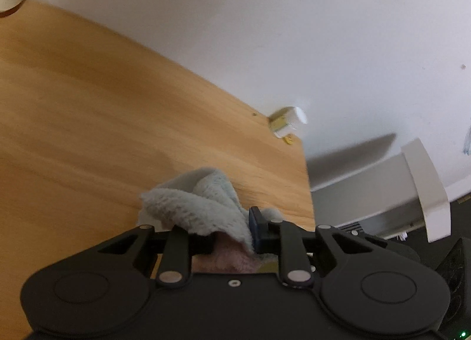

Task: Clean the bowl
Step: 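Wipe the bowl's outer wall with the left tool's cloth while the right tool holds it, then pull the cloth back from the bowl with the left tool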

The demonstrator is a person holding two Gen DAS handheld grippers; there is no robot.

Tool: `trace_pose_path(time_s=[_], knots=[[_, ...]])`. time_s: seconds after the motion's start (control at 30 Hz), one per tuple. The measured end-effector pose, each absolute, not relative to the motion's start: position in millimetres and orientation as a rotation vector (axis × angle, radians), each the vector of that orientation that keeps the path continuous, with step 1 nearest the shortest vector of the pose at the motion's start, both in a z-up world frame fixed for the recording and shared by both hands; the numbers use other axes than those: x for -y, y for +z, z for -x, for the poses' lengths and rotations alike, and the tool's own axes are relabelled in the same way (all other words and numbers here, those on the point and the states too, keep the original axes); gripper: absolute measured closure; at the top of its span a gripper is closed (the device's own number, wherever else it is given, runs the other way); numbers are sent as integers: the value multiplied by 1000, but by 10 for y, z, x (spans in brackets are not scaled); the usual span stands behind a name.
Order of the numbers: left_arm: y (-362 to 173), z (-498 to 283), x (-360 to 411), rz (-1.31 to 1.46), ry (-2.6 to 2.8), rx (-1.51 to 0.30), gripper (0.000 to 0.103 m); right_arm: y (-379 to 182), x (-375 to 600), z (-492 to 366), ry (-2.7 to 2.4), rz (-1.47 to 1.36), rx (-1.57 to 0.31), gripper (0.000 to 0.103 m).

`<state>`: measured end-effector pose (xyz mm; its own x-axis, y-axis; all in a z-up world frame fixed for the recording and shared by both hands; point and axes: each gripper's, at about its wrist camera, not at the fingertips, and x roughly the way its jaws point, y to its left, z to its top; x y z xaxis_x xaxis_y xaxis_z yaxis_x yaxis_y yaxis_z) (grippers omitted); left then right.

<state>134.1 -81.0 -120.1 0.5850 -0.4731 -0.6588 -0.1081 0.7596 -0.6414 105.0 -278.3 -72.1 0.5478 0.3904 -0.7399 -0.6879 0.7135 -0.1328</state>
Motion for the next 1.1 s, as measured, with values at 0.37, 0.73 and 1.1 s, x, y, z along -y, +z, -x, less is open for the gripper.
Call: trace_pose_path(time_s=[0.37,0.73,1.1], knots=[[-1080,-1235,649,710,-153,-868,83,-876,2824,-1454,658,252,-857,85],[-943,-1160,585,667,-126,-838,83,-1185,3018,-1743,608,22,-967,86],[-880,-1116,706,576,-106,-871,83,-1390,3234,-1843,576,-65,-1020,89]])
